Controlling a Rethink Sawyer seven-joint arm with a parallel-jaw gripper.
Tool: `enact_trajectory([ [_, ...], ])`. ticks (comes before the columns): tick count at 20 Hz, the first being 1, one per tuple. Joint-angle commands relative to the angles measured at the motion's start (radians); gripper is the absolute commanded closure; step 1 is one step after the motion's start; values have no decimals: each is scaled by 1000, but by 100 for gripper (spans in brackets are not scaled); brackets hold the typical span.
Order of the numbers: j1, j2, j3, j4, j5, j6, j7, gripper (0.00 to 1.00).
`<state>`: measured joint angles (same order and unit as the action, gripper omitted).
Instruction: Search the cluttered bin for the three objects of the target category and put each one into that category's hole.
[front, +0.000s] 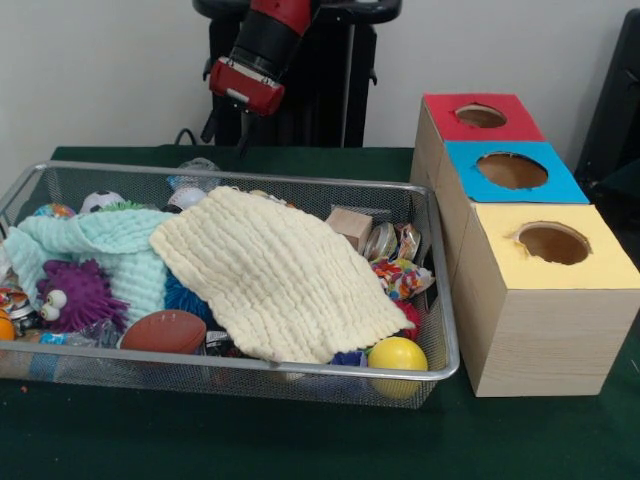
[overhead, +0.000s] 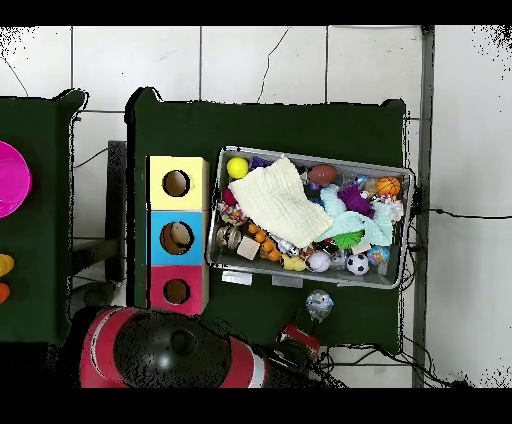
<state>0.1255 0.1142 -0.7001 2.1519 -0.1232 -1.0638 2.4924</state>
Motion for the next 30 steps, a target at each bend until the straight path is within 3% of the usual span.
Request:
enact_trajectory([
  [1,-52,79,72,-193,-82,47,-24,0],
  [12,-78,80,89,-261,-164,210,-27,0],
  [22,-39,93,79,-269,-127,271,-22,0],
  [30,-24,117,74,-273,-92,245,-20,0],
])
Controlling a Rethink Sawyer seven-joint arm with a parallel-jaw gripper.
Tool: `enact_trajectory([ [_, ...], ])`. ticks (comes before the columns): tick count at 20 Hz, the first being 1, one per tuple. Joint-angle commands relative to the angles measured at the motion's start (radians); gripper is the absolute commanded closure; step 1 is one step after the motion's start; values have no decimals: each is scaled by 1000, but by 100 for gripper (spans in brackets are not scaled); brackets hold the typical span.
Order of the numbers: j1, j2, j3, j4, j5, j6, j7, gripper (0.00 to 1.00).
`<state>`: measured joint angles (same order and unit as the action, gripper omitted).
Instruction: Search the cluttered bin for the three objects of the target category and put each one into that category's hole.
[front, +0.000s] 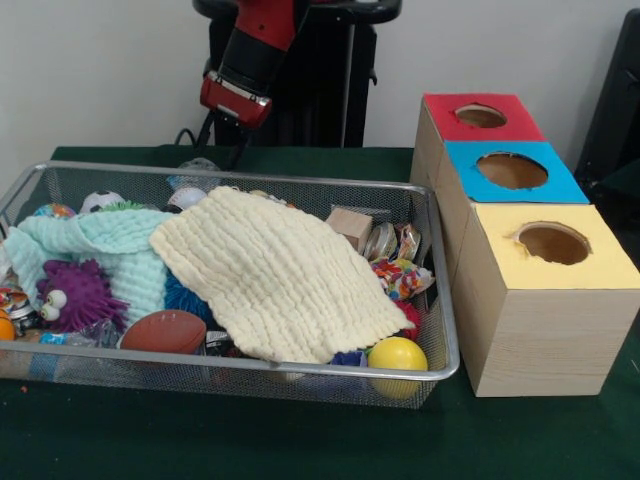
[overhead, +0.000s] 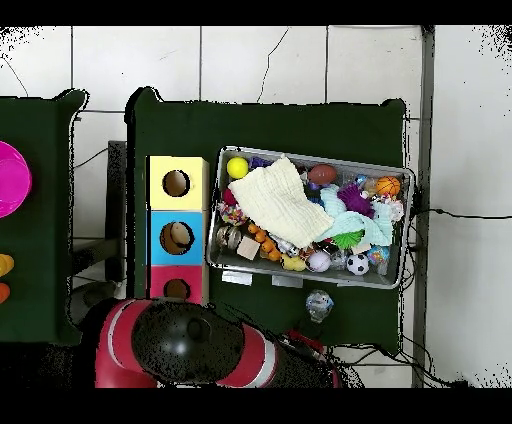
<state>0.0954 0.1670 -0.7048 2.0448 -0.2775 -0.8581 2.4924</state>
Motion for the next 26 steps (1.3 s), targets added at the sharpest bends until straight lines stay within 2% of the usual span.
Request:
enact_trajectory([
  [1,11,71,74,-162,75,21,-21,0],
  [4,36,97,58,-142,129,-41,-21,0],
  [10,71,148,36,-128,209,-105,-14,0],
  [18,53,191,45,-156,232,-124,9,0],
  [26,47,201,55,-161,242,-147,23,0],
])
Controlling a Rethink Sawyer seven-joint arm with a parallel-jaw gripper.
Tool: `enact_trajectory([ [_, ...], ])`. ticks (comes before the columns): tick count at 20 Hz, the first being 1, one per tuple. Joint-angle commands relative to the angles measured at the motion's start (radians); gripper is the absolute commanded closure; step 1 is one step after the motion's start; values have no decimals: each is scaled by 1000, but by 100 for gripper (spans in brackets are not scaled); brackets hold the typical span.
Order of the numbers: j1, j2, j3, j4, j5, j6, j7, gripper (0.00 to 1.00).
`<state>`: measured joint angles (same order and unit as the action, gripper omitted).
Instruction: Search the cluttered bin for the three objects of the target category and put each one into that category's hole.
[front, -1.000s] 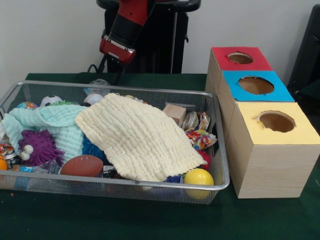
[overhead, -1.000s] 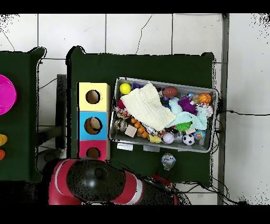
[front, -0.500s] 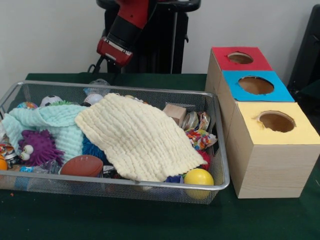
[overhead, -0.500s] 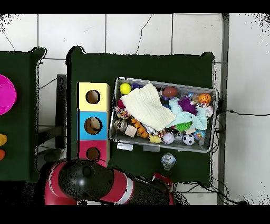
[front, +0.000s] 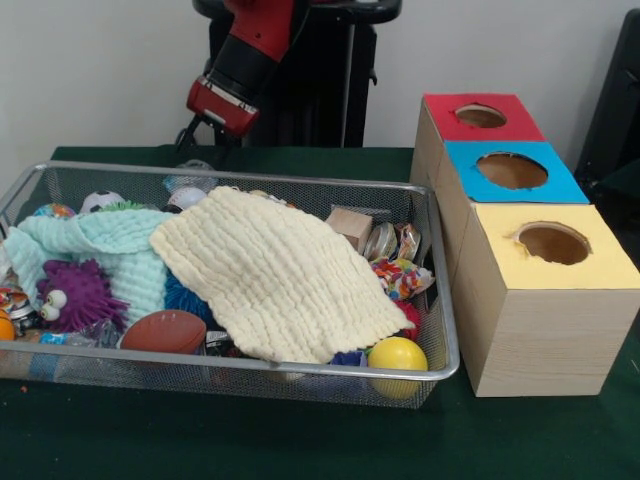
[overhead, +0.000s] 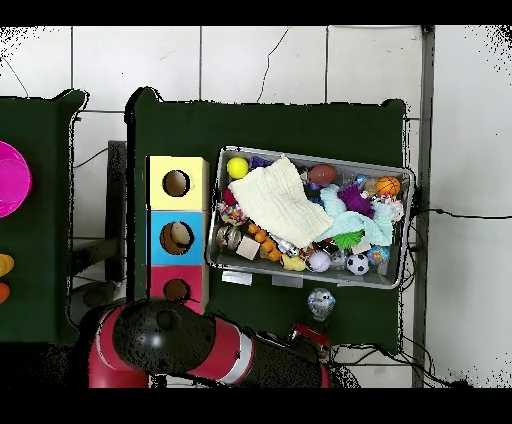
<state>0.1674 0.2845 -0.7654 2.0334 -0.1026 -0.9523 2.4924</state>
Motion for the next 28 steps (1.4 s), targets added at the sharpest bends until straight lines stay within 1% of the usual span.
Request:
enact_trajectory([
  [1,-26,83,116,-150,67,-57,24,0],
  [7,-40,74,122,-150,48,-77,36,0],
  [10,-33,74,116,-149,47,-90,26,0],
  [11,-39,71,117,-152,35,-89,28,100],
  [14,-34,72,116,-148,42,-95,29,100],
  [28,-32,61,118,-140,34,-85,35,100],
])
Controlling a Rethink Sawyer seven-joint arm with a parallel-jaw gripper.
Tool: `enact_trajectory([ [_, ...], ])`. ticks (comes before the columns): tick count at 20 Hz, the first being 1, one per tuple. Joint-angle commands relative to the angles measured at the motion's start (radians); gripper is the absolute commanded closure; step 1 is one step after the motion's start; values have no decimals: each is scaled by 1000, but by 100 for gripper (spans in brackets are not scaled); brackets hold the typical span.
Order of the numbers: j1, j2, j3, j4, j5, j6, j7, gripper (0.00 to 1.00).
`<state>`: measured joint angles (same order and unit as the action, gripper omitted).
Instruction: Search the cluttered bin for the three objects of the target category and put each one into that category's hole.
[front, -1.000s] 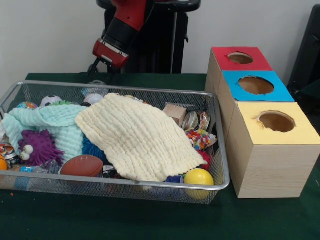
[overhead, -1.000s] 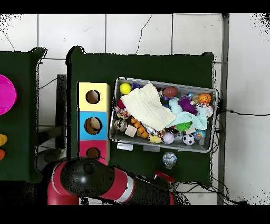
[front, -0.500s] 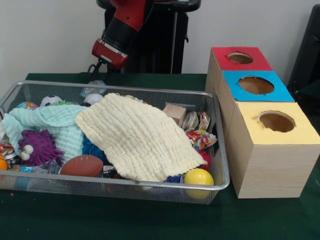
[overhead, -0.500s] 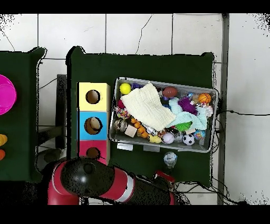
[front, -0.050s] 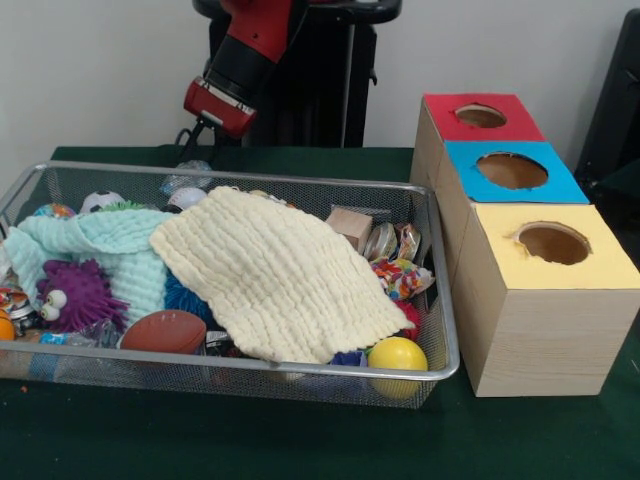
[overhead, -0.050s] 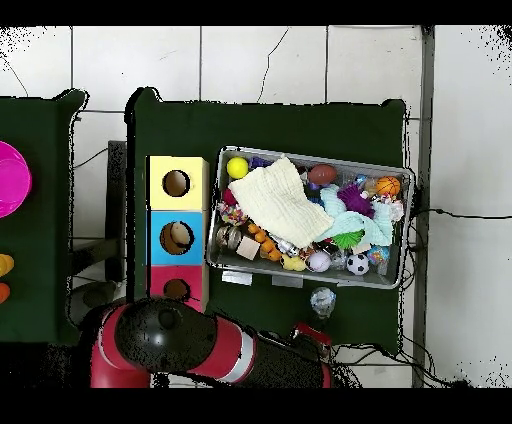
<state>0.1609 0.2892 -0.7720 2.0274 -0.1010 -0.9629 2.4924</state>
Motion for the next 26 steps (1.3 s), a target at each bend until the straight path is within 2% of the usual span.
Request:
enact_trajectory([
  [1,-25,55,125,-133,31,-71,35,100],
  [8,-26,34,127,-127,16,-40,39,100],
  [11,-7,4,119,-94,30,-35,48,100],
  [19,34,-148,100,5,-28,38,71,100],
  [26,69,-233,97,67,-23,89,69,100],
])
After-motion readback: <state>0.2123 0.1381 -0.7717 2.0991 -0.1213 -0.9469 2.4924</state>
